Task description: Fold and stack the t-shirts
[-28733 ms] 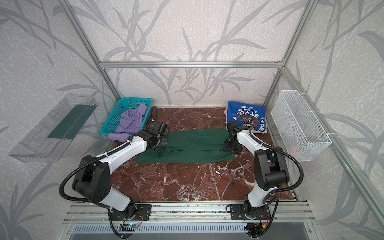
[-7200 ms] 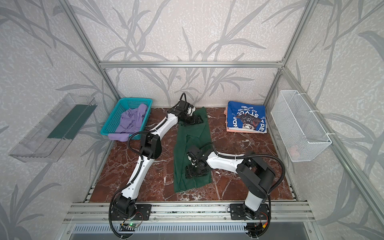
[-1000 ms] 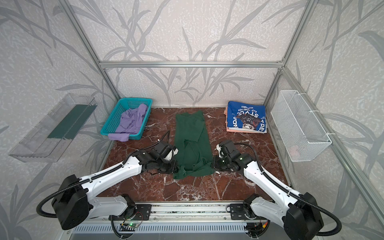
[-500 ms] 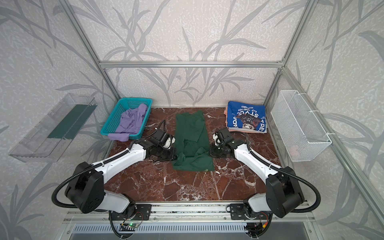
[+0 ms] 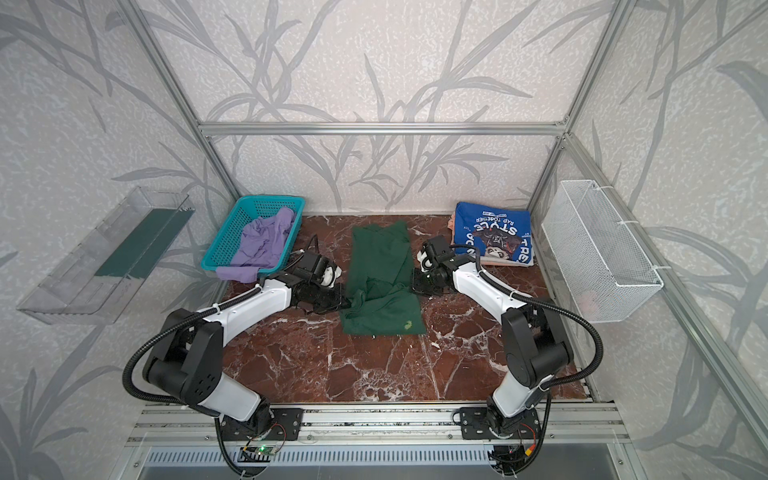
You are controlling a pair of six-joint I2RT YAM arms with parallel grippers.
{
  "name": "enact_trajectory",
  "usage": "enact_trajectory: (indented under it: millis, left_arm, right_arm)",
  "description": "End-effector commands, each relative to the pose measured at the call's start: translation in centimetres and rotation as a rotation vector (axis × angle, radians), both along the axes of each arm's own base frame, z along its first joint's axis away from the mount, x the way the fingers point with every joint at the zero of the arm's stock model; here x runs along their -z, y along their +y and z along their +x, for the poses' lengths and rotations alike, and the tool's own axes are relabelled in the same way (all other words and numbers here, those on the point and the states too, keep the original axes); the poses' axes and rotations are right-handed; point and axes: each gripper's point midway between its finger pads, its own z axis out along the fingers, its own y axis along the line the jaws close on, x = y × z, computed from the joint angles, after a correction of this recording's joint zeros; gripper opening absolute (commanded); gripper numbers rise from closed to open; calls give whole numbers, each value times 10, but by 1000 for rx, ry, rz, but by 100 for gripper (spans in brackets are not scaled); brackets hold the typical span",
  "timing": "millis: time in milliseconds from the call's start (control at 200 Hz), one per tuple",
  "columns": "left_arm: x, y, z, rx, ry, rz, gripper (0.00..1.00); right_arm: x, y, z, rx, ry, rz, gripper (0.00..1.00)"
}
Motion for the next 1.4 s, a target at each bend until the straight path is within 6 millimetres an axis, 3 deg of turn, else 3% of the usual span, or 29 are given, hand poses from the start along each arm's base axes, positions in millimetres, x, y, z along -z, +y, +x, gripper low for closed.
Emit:
enact_trajectory:
  millis: [0,180,250,275,450,640,770,920,1080,1225,1399]
  left_arm:
    - [1,-3,17,-27,-12,-60,0]
    - [11,-7,41,-55,27,-135,0]
    - [10,-8,52,-68,24,-176,0]
    - [7,-9,56,-71,15,-183,6]
    - [-23,16,63,-107,-113,-49,25]
    - [-38,47,52,-163,-202,78,47]
    - [-41,53,37,-166,-223,85,55]
    - [-31,63,13,-165,-197,125,59]
    - [-13,66,-14,-162,-151,123,60]
    - [6,55,-35,-130,-103,98,60]
    - [22,43,-50,-113,-69,65,60]
  right_arm:
    - [10,1,4,-23,43,-16,0]
    - [24,2,20,-10,72,-5,1]
    - [26,2,24,-12,102,-1,43]
    - [25,2,25,-14,103,-2,53]
    - [1,-12,26,1,-10,-30,100]
    - [-20,-33,13,41,-75,-41,99]
    - [-21,-45,-4,64,-77,-56,99]
    - [-17,-49,-29,77,-65,-17,99]
    - [-2,-50,-54,94,-20,33,99]
    - [20,-45,-73,110,48,102,100]
    - [46,-37,-87,146,117,160,91]
